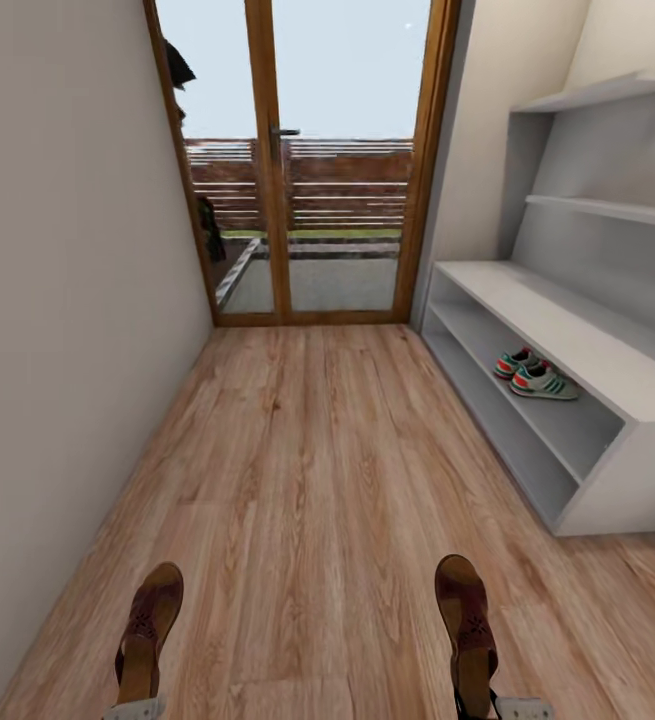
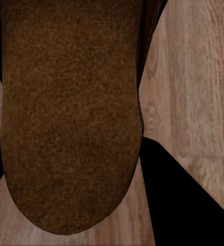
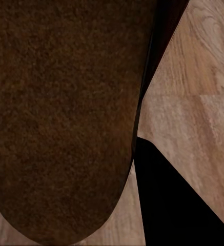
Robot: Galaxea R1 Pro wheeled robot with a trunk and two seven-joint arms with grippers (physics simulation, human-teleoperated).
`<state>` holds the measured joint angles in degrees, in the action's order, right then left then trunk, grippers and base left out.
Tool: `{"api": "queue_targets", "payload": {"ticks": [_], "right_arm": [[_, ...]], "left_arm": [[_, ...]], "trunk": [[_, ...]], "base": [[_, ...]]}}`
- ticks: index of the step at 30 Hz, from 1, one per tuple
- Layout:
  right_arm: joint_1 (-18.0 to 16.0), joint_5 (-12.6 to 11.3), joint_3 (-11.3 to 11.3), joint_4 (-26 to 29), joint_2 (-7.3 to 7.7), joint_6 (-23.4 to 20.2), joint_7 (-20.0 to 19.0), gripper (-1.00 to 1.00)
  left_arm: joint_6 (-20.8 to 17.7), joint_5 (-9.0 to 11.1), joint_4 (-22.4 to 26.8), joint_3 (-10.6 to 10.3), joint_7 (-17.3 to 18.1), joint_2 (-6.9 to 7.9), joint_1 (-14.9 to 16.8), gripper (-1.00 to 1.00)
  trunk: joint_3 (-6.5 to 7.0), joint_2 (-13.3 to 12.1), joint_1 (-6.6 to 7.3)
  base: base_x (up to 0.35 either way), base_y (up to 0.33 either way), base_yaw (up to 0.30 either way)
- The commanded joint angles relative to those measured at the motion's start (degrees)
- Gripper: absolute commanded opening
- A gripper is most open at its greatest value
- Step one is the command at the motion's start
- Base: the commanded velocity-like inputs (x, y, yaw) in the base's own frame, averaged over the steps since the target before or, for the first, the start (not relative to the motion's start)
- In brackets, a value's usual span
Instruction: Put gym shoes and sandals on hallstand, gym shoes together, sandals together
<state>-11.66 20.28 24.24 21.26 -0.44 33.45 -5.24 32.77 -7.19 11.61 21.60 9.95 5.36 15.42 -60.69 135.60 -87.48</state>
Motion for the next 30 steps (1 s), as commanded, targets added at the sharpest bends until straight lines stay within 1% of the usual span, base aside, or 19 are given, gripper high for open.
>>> {"api": "queue_targets", "payload": {"ticks": [1,12,22,30], "right_arm": [[-0.03,-0.16,0.46,0.01,-0.06,0.13,-0.56,-1.00],[-0.07,-0.16,0.46,0.01,-0.09,0.12,-0.56,-1.00],[-0.05,-0.16,0.46,-0.06,-0.09,0.12,-0.56,-1.00],[-0.05,-0.16,0.46,-0.06,-0.09,0.12,-0.56,-1.00]], "left_arm": [[0.19,-0.68,-0.02,0.55,0.16,-0.02,0.04,-1.00],[0.23,-0.68,-0.01,0.55,0.17,-0.01,0.04,-1.00],[0.21,-0.67,-0.01,0.55,0.16,-0.04,0.02,-1.00],[0.19,-0.67,-0.01,0.55,0.16,0.00,0.04,-1.00]], "trunk": [[-0.05,0.02,-0.02],[-0.59,0.02,-0.02],[-0.66,0.02,-0.02],[-0.66,0.02,-0.02]], "base": [[0.339,0.000,0.000],[0.339,0.000,0.000],[0.339,0.000,0.000],[0.339,0.083,0.000]]}}
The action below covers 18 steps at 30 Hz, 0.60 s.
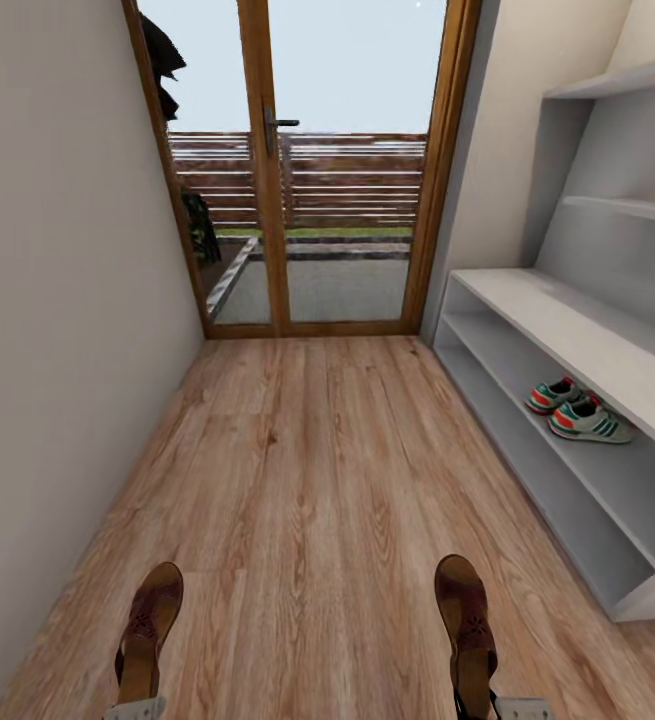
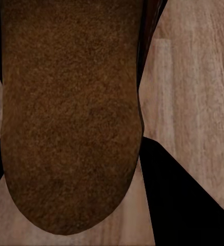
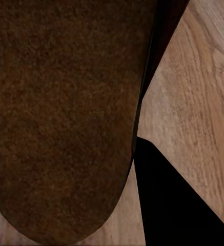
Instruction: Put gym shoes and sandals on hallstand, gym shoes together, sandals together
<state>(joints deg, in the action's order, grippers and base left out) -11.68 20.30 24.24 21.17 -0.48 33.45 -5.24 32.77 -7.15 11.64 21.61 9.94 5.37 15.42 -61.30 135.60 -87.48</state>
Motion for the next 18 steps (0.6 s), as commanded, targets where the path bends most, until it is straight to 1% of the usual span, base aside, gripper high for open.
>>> {"api": "queue_targets", "payload": {"ticks": [1,18], "right_arm": [[-0.05,-0.17,0.46,0.03,-0.05,0.12,-0.56,-1.00],[-0.08,-0.22,0.48,0.09,-0.05,0.14,-0.52,-1.00]], "left_arm": [[0.19,-0.71,-0.05,0.54,0.17,-0.01,0.05,-1.00],[0.22,-0.67,-0.04,0.56,0.17,-0.01,0.03,-1.00]], "trunk": [[-0.05,0.02,-0.02],[-0.05,0.02,-0.02]], "base": [[0.339,0.096,0.000],[0.339,0.096,0.000]]}}
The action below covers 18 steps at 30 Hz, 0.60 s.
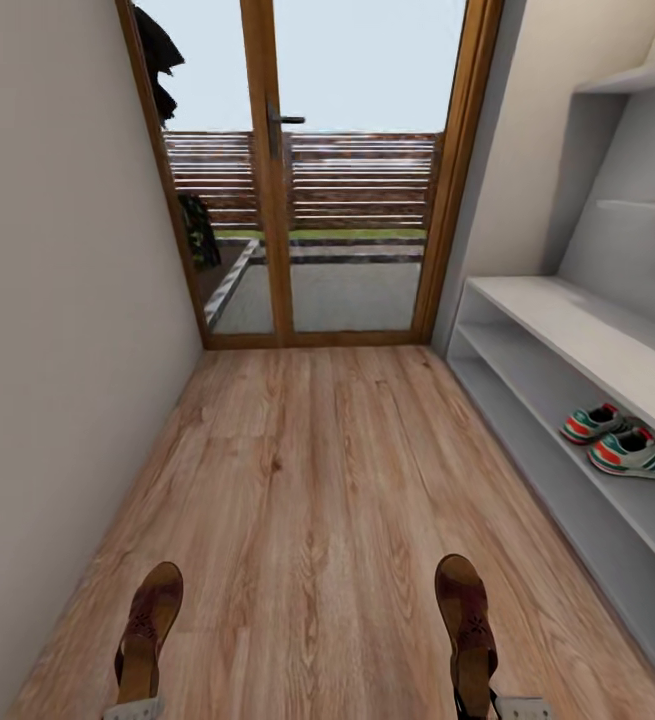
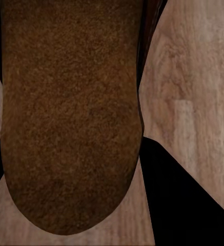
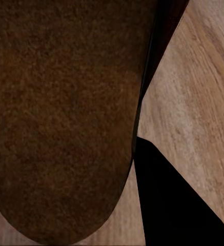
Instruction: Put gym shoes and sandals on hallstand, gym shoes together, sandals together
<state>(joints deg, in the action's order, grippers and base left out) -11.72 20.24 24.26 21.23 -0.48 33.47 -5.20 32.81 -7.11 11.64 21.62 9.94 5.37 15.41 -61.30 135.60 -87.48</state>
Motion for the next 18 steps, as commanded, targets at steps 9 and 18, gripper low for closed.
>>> {"api": "queue_targets", "payload": {"ticks": [9,18], "right_arm": [[0.01,-0.15,0.48,0.03,0.05,0.12,-0.57,-1.00],[0.00,-0.19,0.48,0.03,0.08,0.17,-0.58,-1.00]], "left_arm": [[0.26,-0.63,-0.05,0.61,0.14,-0.02,0.06,-1.00],[0.33,-0.65,0.03,0.59,0.27,0.01,0.03,-1.00]], "trunk": [[-0.05,0.02,-0.02],[-0.05,0.02,-0.02]], "base": [[0.339,0.097,0.000],[0.339,0.096,0.000]]}}
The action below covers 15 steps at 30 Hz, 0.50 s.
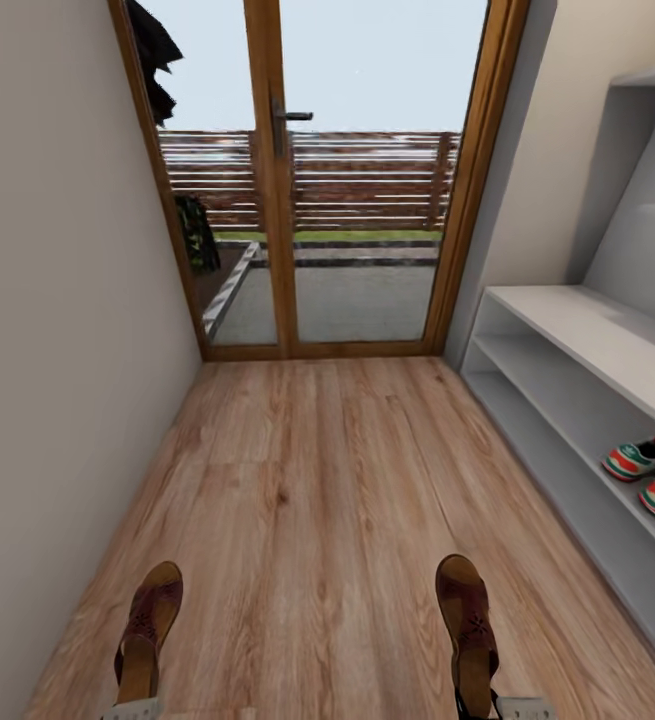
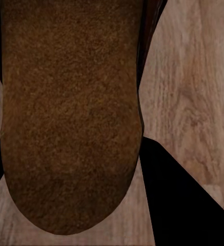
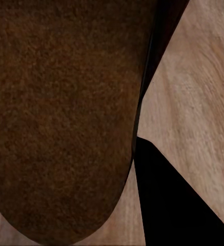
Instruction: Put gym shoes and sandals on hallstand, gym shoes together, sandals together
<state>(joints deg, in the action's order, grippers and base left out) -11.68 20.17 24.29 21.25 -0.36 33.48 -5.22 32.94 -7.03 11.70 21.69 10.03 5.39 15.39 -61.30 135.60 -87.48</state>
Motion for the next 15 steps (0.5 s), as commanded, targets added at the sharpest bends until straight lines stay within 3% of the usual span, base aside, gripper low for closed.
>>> {"api": "queue_targets", "payload": {"ticks": [1,15], "right_arm": [[-0.05,-0.12,0.46,0.04,-0.03,0.16,-0.57,-1.00],[-0.07,-0.13,0.41,-0.15,-0.05,0.18,-0.56,-1.00]], "left_arm": [[0.19,-0.72,-0.05,0.53,0.17,0.00,0.05,-1.00],[0.19,-0.70,-0.05,0.51,0.16,0.13,0.05,-1.00]], "trunk": [[-0.05,0.02,-0.02],[-0.05,0.02,-0.02]], "base": [[0.339,0.093,0.000],[0.339,0.017,0.000]]}}
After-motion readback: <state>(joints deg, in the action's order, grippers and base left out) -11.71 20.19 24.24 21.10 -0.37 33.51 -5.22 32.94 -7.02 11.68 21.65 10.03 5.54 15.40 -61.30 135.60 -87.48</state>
